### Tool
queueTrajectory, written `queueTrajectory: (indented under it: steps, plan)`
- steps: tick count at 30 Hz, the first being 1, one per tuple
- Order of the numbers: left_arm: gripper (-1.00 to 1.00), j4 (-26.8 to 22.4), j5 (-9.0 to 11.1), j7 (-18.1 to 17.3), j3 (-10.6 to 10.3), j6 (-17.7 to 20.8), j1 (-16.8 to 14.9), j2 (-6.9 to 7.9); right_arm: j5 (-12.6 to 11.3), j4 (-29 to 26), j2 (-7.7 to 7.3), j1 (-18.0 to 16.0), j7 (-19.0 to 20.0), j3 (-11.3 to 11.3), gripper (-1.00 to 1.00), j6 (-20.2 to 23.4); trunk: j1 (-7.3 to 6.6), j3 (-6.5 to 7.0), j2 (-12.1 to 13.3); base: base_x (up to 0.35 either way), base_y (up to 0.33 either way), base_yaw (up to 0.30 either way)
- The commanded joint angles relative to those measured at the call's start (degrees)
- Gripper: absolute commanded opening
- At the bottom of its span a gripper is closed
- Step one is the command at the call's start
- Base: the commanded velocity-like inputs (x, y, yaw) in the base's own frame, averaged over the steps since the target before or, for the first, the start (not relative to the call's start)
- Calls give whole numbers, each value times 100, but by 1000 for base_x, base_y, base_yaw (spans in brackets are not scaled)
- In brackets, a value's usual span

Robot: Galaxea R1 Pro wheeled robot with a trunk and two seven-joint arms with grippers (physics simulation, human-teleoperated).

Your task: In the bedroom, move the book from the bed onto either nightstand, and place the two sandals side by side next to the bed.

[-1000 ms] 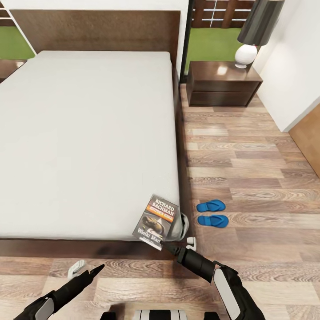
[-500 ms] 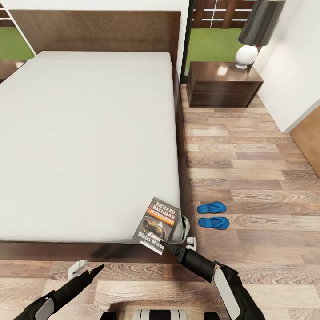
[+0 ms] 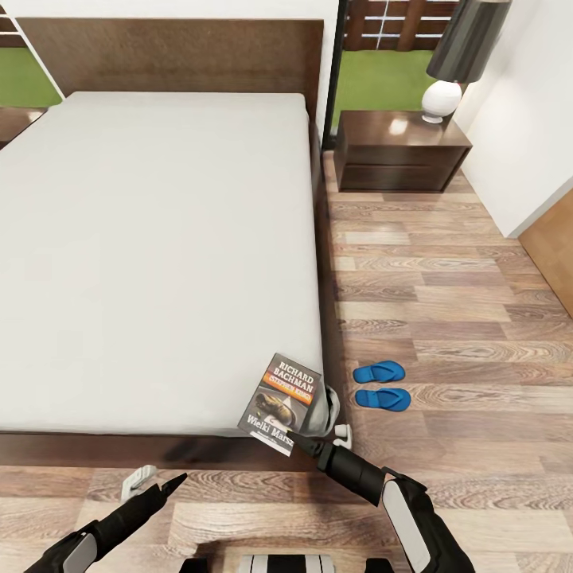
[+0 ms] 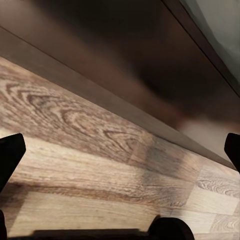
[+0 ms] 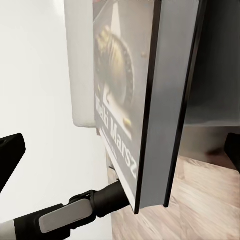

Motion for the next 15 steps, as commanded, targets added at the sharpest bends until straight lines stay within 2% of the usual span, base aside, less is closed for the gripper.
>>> queueTrajectory:
  steps: [1, 15]
  plan:
    - [100, 0, 52, -22, 0, 60, -2, 1, -36, 0, 0, 0, 0, -4, 100, 40, 0, -3, -1, 0, 0, 0]
    - [100, -2, 52, -25, 0, 60, -2, 1, -36, 0, -1, -1, 3, -6, 100, 43, 0, -3, -1, 0, 0, 0]
